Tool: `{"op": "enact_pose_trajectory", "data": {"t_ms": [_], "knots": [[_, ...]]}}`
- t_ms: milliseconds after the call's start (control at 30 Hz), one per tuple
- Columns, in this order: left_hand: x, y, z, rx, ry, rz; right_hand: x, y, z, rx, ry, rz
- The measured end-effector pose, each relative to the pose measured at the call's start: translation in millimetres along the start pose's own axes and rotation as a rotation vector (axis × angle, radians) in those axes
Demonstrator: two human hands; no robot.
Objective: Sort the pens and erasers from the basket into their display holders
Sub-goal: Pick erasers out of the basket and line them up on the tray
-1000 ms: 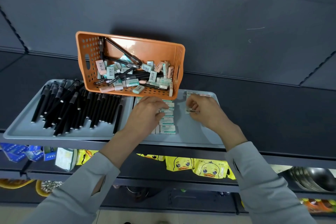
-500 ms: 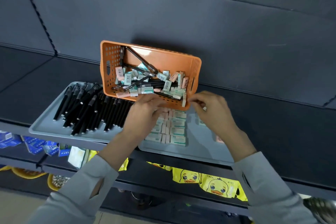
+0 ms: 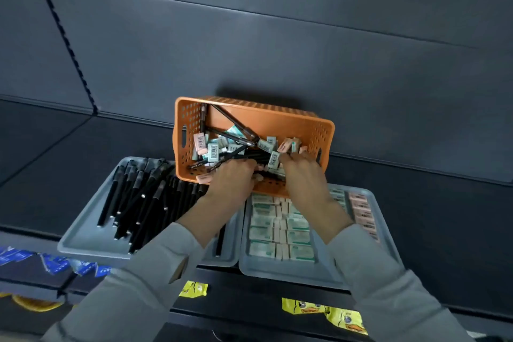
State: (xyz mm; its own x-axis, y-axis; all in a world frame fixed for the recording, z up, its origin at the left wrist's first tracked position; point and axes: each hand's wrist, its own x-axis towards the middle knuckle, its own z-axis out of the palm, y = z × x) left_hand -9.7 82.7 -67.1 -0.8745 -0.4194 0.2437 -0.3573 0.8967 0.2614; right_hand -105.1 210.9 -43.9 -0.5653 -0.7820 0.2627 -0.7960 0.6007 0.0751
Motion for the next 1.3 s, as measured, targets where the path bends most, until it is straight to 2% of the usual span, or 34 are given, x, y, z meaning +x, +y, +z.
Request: {"op": "enact_pose_trajectory", "data": {"t_ms": [67,133,200,300,367,467,600,767,1167,1300], "knots": [[1,-8,-7,-0.101,0.049,0.033,7,0,3,0.080,0.112,0.048],[6,-15,-16,-0.176,0.177,0.077,17,-2,7,0.098,0.173,0.100],[16,-18,-24,-0.191,0.241,0.101,25,-5,10,0.077,0.130,0.161],[36,-17,-22,-0.161,0.187,0.128,33,-10,13,0.036,-0.026,0.255],[46,-13,-15,-0.111,0.146,0.157,36,-12,13,0.014,-0.069,0.282],[52,-7,-4,-0.027,0.101,0.170,41,-11,10,-0.040,-0.040,0.258],[58,1,6,0.064,0.053,0.167,43,-3,6,0.010,-0.010,0.240],[62,12,5,0.138,0.065,0.146,37,-3,3,0.122,-0.098,0.176],[51,2,25,-0.027,0.229,0.162,26,-5,-5,-0.201,-0.167,0.067],[45,9,25,-0.201,0.224,0.149,29,-5,-13,-0.132,-0.076,0.029]]}}
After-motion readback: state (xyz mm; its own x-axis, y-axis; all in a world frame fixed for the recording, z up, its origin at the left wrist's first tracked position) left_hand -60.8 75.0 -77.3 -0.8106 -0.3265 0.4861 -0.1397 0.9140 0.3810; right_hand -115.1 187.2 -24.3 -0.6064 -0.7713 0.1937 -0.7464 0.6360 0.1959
